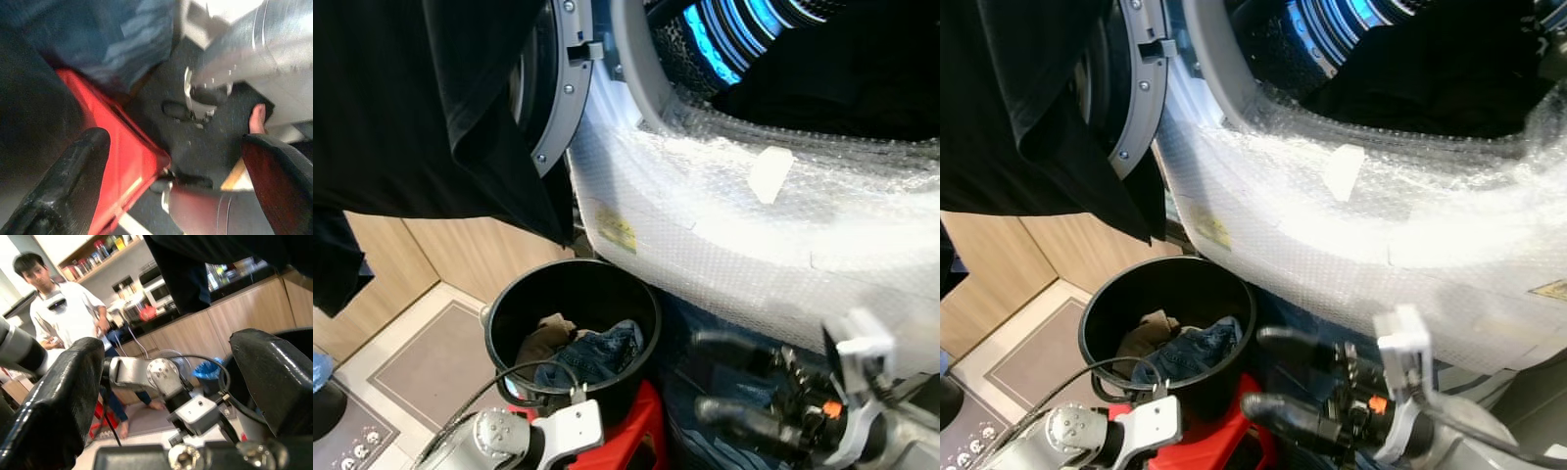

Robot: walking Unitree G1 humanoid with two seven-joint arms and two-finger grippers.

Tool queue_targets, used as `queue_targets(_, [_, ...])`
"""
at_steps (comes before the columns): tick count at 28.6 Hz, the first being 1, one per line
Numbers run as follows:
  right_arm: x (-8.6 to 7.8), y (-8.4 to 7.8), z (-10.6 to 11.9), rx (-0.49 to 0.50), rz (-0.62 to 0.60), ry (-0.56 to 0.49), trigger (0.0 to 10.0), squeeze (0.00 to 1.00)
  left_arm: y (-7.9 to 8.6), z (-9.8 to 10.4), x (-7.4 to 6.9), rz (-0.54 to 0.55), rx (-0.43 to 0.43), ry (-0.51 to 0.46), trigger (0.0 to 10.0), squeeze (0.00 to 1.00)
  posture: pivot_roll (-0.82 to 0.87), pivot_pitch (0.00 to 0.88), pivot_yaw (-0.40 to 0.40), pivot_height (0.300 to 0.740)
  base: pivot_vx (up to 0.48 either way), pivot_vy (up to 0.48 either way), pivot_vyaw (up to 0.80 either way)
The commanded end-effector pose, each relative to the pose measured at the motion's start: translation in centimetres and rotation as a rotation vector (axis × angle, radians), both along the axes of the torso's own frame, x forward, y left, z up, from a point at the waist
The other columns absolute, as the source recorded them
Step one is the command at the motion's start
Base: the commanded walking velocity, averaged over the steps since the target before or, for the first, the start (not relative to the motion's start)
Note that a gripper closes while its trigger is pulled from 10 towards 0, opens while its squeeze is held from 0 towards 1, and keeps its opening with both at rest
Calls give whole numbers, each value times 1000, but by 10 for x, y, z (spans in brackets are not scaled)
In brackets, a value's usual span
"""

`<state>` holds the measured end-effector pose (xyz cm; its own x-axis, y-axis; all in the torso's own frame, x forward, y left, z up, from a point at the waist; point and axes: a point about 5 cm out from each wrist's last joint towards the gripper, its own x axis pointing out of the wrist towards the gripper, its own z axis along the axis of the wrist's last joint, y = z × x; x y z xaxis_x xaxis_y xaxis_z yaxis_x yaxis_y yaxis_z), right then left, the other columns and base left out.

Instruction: Clothes washing

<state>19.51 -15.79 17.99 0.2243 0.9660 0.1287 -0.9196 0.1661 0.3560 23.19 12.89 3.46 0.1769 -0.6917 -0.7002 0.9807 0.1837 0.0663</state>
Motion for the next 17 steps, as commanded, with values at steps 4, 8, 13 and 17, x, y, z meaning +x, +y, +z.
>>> queue_targets(4, [1, 0, -29, -62, -2, 41, 10000, 0, 7, -20, 0, -60, 141, -14, 10000, 0, -118, 95, 99, 740, 0, 0, 0])
queue_targets(8, [2, 1, -41, -75, -9, 57, 10000, 0, 7, -27, 2, -68, 166, -19, 10000, 0, -119, 89, 108, 740, 0, 0, 0])
queue_targets(13, [4, -4, -68, -117, -58, 99, 10000, 0, 5, -45, 3, -43, 218, -3, 10000, 0, -119, 75, 125, 740, 0, 0, 0])
queue_targets(17, [6, -12, -103, -185, -153, 185, 10000, 0, 2, -67, 1, 10, 304, 2, 10000, 0, -129, 77, 134, 740, 0, 0, 0])
